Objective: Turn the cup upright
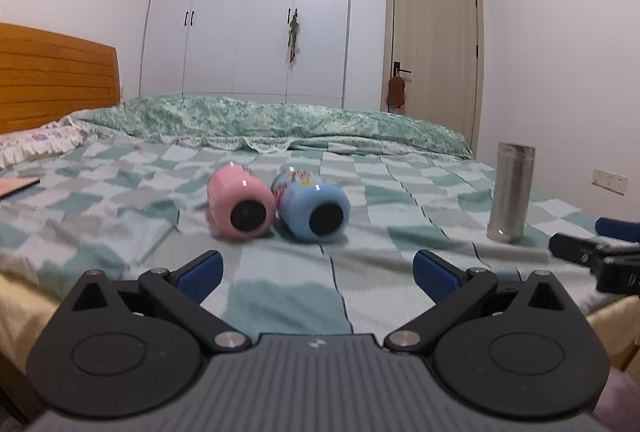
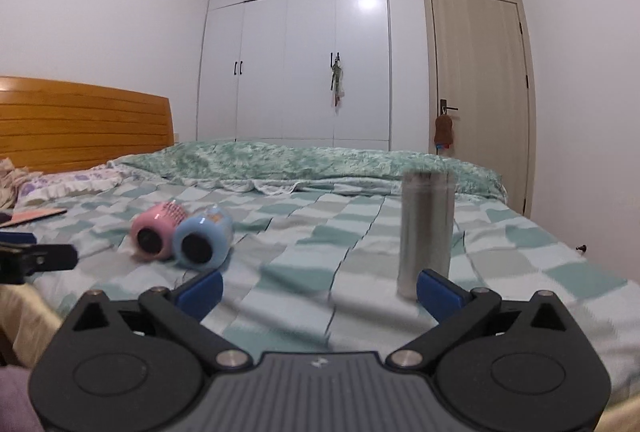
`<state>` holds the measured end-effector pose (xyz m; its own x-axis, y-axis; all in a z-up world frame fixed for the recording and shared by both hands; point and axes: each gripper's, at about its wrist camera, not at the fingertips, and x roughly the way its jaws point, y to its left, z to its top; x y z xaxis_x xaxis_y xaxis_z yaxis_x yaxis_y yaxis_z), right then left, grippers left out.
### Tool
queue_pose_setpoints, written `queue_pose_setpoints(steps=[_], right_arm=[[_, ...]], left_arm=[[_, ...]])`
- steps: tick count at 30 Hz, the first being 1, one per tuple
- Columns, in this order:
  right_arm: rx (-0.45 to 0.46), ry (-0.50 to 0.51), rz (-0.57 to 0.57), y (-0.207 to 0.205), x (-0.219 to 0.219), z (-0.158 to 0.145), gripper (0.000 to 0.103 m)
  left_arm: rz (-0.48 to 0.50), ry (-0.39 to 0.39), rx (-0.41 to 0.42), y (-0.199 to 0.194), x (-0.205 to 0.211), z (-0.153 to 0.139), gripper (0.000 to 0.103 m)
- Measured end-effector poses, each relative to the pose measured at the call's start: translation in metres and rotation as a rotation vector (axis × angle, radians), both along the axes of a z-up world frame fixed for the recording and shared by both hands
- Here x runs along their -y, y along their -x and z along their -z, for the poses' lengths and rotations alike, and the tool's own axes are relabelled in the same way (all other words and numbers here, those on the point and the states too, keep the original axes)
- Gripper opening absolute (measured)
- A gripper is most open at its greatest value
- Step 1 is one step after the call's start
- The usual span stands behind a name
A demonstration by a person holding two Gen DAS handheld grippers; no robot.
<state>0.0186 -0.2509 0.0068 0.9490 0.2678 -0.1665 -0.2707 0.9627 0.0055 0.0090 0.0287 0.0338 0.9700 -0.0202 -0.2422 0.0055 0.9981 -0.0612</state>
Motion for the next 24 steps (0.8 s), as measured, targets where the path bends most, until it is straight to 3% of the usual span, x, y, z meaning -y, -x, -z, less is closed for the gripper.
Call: queue_pose_setpoints(steps=[4, 12, 24], right_arm=[[0.024, 0.032, 0.040, 0.018, -0.005, 0.019, 0.103], [0.077, 0.013, 0.069, 0.027, 0.004, 0.019, 0.103], [0.105, 0.021, 0.069, 0.034, 0.003, 0.022, 0.103]], left_arm=[[0.008, -0.015, 0.010, 0.010, 0.008, 0.017, 0.103], [0.002, -0.089, 0.075, 0.019, 0.025, 0.033, 0.103], [0.002, -0.053, 0.079, 0.022, 0.019, 0.035, 0.103]])
